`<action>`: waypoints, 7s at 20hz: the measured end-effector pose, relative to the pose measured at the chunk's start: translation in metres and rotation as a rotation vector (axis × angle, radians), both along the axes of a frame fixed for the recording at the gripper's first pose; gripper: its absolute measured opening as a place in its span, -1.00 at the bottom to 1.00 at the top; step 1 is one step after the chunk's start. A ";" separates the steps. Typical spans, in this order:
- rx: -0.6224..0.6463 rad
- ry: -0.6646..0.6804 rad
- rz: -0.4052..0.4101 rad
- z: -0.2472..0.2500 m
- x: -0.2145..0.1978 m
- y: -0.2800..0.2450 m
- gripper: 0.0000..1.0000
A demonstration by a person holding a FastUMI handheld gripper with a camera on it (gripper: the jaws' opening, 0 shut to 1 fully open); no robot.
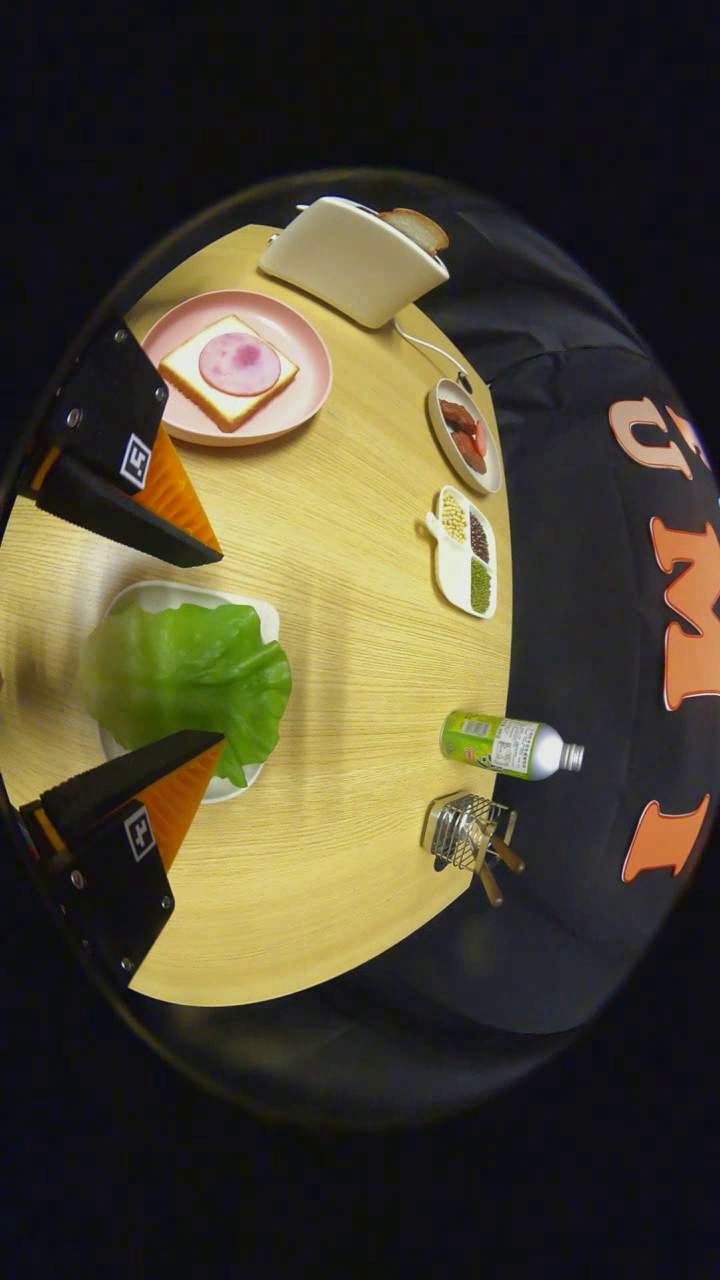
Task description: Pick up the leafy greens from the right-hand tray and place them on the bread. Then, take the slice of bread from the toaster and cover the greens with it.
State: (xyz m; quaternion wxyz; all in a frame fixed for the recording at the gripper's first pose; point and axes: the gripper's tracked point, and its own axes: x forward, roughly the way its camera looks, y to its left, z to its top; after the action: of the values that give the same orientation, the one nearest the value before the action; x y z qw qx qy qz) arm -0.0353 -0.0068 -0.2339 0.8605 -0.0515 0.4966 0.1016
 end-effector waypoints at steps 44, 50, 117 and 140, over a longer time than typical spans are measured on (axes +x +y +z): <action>0.152 -0.158 -0.006 0.055 0.020 0.037 -0.92; 0.183 -0.194 0.091 0.075 0.016 0.083 -0.92; 0.416 -0.053 0.434 0.160 -0.008 0.337 0.88; 0.446 0.286 0.437 0.159 -0.010 0.485 0.59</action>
State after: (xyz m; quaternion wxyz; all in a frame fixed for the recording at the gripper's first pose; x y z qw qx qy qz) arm -0.0454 0.4783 -0.0744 0.7302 0.0473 0.5549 0.3958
